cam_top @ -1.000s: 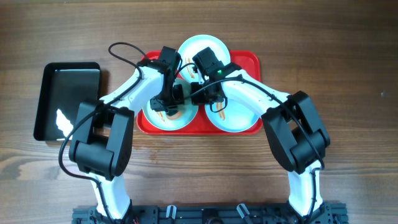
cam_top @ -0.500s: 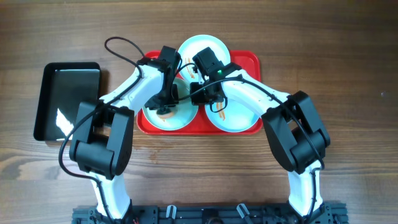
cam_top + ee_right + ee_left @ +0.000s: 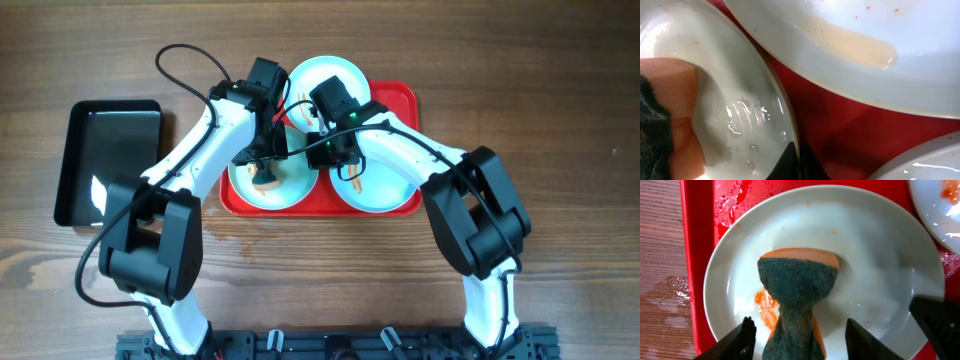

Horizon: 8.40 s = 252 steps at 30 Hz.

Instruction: Clean dirty plates on tray and stack at the side

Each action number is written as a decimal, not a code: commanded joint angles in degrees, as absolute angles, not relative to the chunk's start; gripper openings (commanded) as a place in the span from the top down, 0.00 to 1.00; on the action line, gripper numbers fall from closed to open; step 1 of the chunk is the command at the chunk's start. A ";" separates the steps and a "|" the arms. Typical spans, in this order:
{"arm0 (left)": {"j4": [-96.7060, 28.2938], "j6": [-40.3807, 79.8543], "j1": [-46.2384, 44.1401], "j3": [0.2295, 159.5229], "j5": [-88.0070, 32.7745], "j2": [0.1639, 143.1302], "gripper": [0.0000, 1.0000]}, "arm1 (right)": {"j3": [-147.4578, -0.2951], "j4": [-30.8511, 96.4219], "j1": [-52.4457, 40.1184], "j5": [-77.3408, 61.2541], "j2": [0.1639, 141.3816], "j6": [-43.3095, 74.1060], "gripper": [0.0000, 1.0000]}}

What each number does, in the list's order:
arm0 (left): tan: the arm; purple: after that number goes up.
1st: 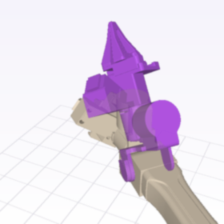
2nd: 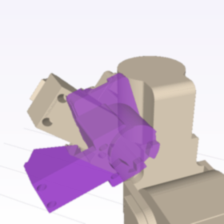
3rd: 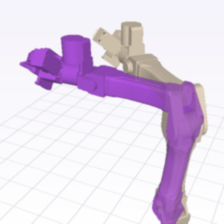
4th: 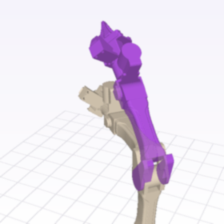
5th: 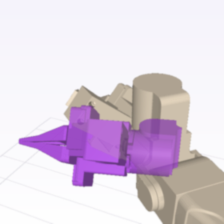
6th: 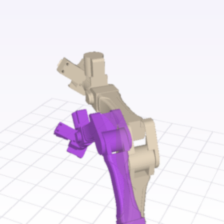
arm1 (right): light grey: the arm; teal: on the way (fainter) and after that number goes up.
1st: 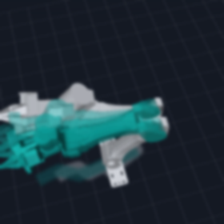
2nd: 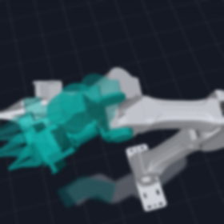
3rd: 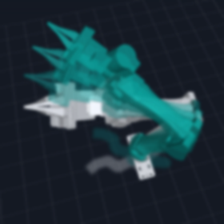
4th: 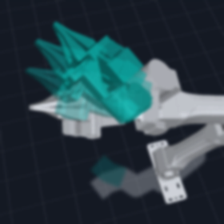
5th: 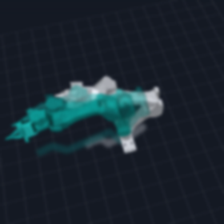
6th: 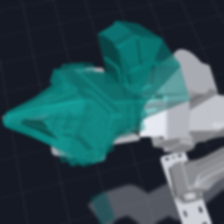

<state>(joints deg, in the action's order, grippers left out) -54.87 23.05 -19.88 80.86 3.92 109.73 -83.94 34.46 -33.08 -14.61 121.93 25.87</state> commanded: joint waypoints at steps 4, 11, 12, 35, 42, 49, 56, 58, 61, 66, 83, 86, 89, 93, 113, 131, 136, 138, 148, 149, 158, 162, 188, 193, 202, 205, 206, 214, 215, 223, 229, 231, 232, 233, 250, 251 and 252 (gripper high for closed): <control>-53.30 26.00 -19.97 77.43 1.52 108.81 0.66 | -84.75 34.76 -33.39 -15.35 123.85 26.81 0.96; -49.52 26.04 -19.97 73.38 0.86 108.81 0.65 | -84.75 34.79 -33.34 -15.53 123.85 26.81 0.96; -49.50 26.04 -19.97 73.38 0.84 108.81 0.65 | -84.75 34.79 -33.34 -15.53 123.85 26.81 0.96; -47.77 26.17 -20.03 73.38 -9.78 108.81 0.96 | -84.75 35.27 -33.01 -15.70 123.85 27.18 0.96; -47.48 26.17 -19.97 70.43 -3.25 108.81 0.96 | -84.75 35.27 -32.82 -16.62 123.85 27.09 0.96; -43.38 25.76 -18.17 64.71 2.26 108.81 0.96 | -84.75 35.40 -32.58 -16.78 123.74 27.14 0.96; -43.92 25.74 -14.55 64.95 12.36 108.73 0.96 | -84.75 35.51 -32.56 -16.75 123.74 27.00 0.96; -43.94 25.71 -14.46 65.34 13.45 108.73 0.96 | -84.75 35.44 -32.53 -16.75 123.74 26.98 0.96; -44.42 25.71 -14.48 66.78 15.11 108.73 0.96 | -84.75 35.38 -32.53 -16.75 123.74 27.00 0.96; -46.68 25.76 -14.46 69.58 17.02 107.87 0.96 | -84.75 35.55 -32.53 -16.56 123.74 26.96 0.96; -37.41 28.38 -14.79 70.83 -9.21 104.51 0.96 | -84.75 35.48 -32.53 -16.62 123.74 27.03 0.96; -37.15 29.02 -14.79 70.83 -9.23 105.86 0.96 | -84.75 35.59 -32.53 -16.82 123.74 27.05 0.95; -36.38 29.26 -14.90 70.48 -10.07 107.50 0.96 | -84.75 35.42 -32.53 -16.82 123.74 27.16 0.96; -35.53 29.43 -15.11 70.35 -11.07 109.62 0.96 | -84.77 35.20 -32.53 -16.82 123.74 27.16 0.96; -48.60 30.96 -9.15 70.35 -1.80 110.26 0.96 | -85.25 35.46 -32.49 -16.75 123.52 28.69 0.96; -57.87 30.28 -13.50 70.43 -4.03 106.48 0.96 | -85.25 35.42 -32.49 -16.75 123.00 29.15 0.96; -53.95 29.04 -15.35 70.52 -4.01 103.53 0.96 | -85.25 35.40 -32.49 -16.78 123.00 29.12 0.96; -49.93 28.80 -15.77 70.52 -4.64 102.67 0.96 | -85.25 35.40 -32.49 -16.75 123.00 29.12 0.96; -44.29 29.26 -15.77 70.39 -10.22 105.97 0.96 | -85.25 35.68 -32.49 -16.78 123.00 29.12 0.95; -44.12 29.26 -15.77 70.22 -11.16 106.24 0.96 | -85.25 35.66 -32.49 -16.78 123.00 29.12 0.96; -41.34 29.21 -15.92 67.61 -13.41 107.07 0.96 | -85.25 35.86 -32.49 -16.78 123.00 29.12 0.96; -42.30 29.19 -15.92 66.48 -9.52 107.07 0.96 | -85.25 36.10 -32.49 -16.78 123.00 29.10 0.96; -45.58 28.75 -15.75 69.58 14.85 98.63 0.96 | -85.25 36.91 -32.49 -16.78 123.00 28.47 0.96; -45.69 28.77 -15.40 69.58 13.21 94.76 0.96 | -85.30 36.88 -32.49 -16.78 122.98 28.47 0.96; -45.67 28.77 -3.92 69.58 5.21 84.29 0.96 | -86.80 36.88 -32.49 -15.81 117.73 27.00 0.96; -45.67 28.80 2.74 69.58 0.71 82.98 0.96 | -87.18 36.91 -32.49 -11.86 115.55 27.03 0.96; -45.67 28.80 4.84 69.56 -0.91 82.98 0.96 | -87.18 36.91 -32.49 -10.00 114.85 26.98 0.96; -45.63 32.49 17.85 69.56 -2.20 83.59 0.96 | -87.44 36.97 -33.19 0.45 110.93 22.39 0.96; -45.63 32.49 18.74 69.56 -2.20 83.59 0.96 | -87.44 37.01 -33.34 1.76 110.76 22.26 0.96; -44.80 32.45 24.29 69.54 -3.20 84.25 0.96 | -87.55 36.73 -33.98 8.73 110.32 20.23 0.96; -43.40 32.47 25.04 69.54 -3.18 87.39 0.96 | -87.68 36.53 -35.20 13.32 110.32 17.87 0.96; -43.05 32.47 25.06 69.54 -3.16 88.86 0.96 | -87.83 36.47 -36.03 15.25 110.32 17.74 0.96; -42.83 32.47 25.06 69.54 -3.16 89.52 0.96 | -87.96 36.42 -36.58 16.51 110.32 17.45 0.96; -42.61 32.47 25.15 69.54 -3.18 90.06 0.96 | -88.09 36.23 -37.19 17.72 110.32 16.58 0.96; -42.22 32.42 26.92 69.54 -3.16 91.64 0.96 | -88.14 28.49 -50.61 44.69 110.32 3.86 0.96; -42.24 32.42 26.92 69.45 -3.16 91.64 0.96 | -88.14 28.03 -51.13 45.52 110.32 3.05 0.95; -42.30 32.40 26.92 69.34 -3.16 91.64 0.96 | -88.14 27.44 -51.94 46.83 110.32 2.70 0.96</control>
